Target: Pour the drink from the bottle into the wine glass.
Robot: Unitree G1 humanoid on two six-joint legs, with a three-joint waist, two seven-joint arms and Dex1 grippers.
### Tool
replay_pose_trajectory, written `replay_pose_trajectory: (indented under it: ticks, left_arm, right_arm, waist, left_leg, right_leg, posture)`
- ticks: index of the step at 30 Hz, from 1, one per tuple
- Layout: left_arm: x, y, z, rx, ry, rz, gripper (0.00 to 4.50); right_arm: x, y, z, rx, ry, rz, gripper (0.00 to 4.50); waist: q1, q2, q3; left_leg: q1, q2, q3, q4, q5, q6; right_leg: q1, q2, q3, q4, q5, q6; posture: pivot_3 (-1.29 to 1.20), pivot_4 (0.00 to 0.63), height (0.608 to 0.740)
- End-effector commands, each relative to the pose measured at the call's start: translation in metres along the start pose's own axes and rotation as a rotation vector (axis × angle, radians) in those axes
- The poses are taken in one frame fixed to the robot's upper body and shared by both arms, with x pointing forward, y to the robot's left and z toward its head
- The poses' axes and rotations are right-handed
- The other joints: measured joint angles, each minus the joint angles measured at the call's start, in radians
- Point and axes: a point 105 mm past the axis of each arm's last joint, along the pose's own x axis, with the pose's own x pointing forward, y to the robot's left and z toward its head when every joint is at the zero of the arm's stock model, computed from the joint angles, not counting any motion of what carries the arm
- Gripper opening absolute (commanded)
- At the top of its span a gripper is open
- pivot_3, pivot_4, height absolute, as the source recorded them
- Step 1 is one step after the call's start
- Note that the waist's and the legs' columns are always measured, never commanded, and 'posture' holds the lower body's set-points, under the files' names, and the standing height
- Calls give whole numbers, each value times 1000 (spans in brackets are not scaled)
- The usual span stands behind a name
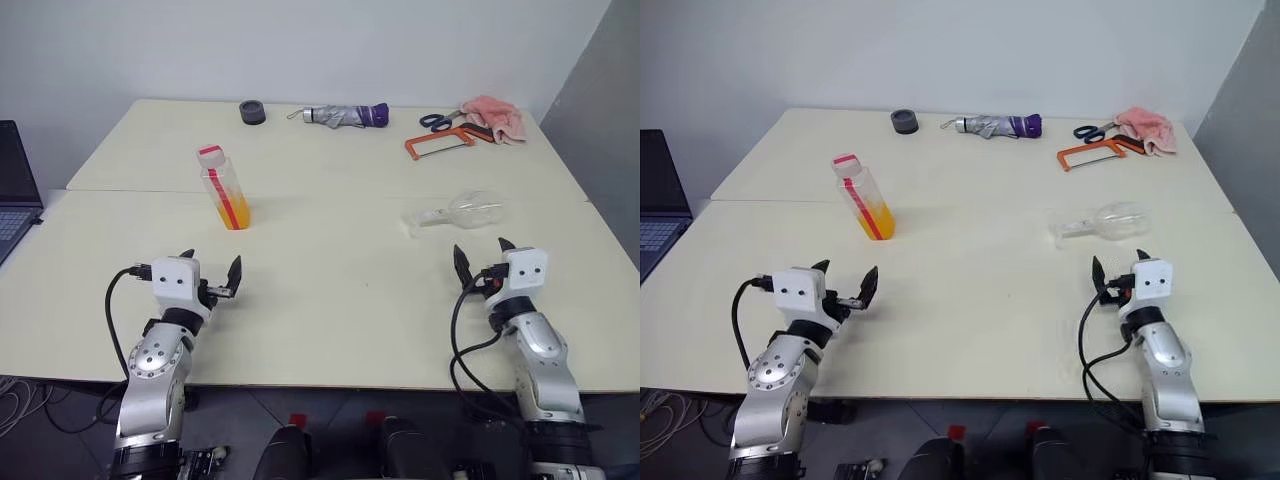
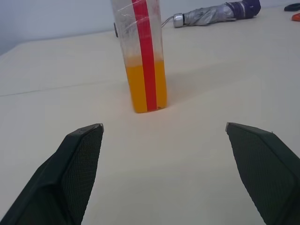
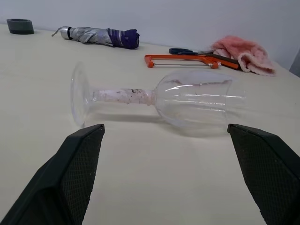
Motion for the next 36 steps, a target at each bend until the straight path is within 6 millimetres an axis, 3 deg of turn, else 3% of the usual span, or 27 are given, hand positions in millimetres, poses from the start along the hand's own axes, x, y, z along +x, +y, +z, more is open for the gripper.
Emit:
replay_pose_trajectory:
  ticks: [1, 16, 21, 24, 27, 33, 36]
  left_arm:
    - [2, -4, 19, 13, -78, -13, 4485]
    - [5, 3, 12, 35, -55, 14, 4485]
    - [5, 0, 17, -29, -99, -15, 4485]
    - [6, 3, 16, -8, -88, 5, 4485]
    - [10, 4, 18, -2, -86, 34, 4485]
    - [30, 9, 27, 7, -71, 105, 4485]
    - [39, 9, 32, -6, -69, 100, 4485]
  right_arm:
    - [1, -5, 11, -16, -48, -15, 4500]
    - [5, 0, 14, -24, -57, 20, 4500]
    - [5, 2, 15, -23, -67, 36, 4500]
    - [3, 16, 21, -16, -81, 135, 4500]
    - [-2, 46, 30, 3, -92, 334, 4500]
    - [-8, 97, 72, 48, -121, 677, 4500]
    - [-12, 111, 81, 52, -89, 787, 4500]
  waist:
    - [0, 0, 0]
    - [0, 0, 0]
    - [0, 0, 0]
    - [0, 0, 0]
    - [-1, 0, 0]
    - [0, 0, 0]
    - [1, 0, 0]
  left_leg:
    - [0, 0, 0, 0, 0, 0]
    - [0, 0, 0, 0, 0, 0]
    - [0, 0, 0, 0, 0, 0]
    - [0, 0, 0, 0, 0, 0]
    - [0, 0, 0, 0, 0, 0]
    - [0, -1, -1, 0, 0, 0]
    - [0, -1, -1, 1, 0, 0]
  right_leg:
    - [0, 0, 0, 0, 0, 0]
    - [0, 0, 0, 0, 0, 0]
    - [0, 0, 0, 0, 0, 0]
    - [0, 0, 0, 0, 0, 0]
    - [0, 0, 0, 0, 0, 0]
    - [0, 0, 0, 0, 0, 0]
    - [0, 0, -1, 0, 0, 0]
  posture:
    - [0, 150, 740]
    - [0, 150, 740]
    - [0, 150, 740]
    - [0, 150, 740]
    - [0, 150, 740]
    - [0, 150, 740]
    - [0, 150, 740]
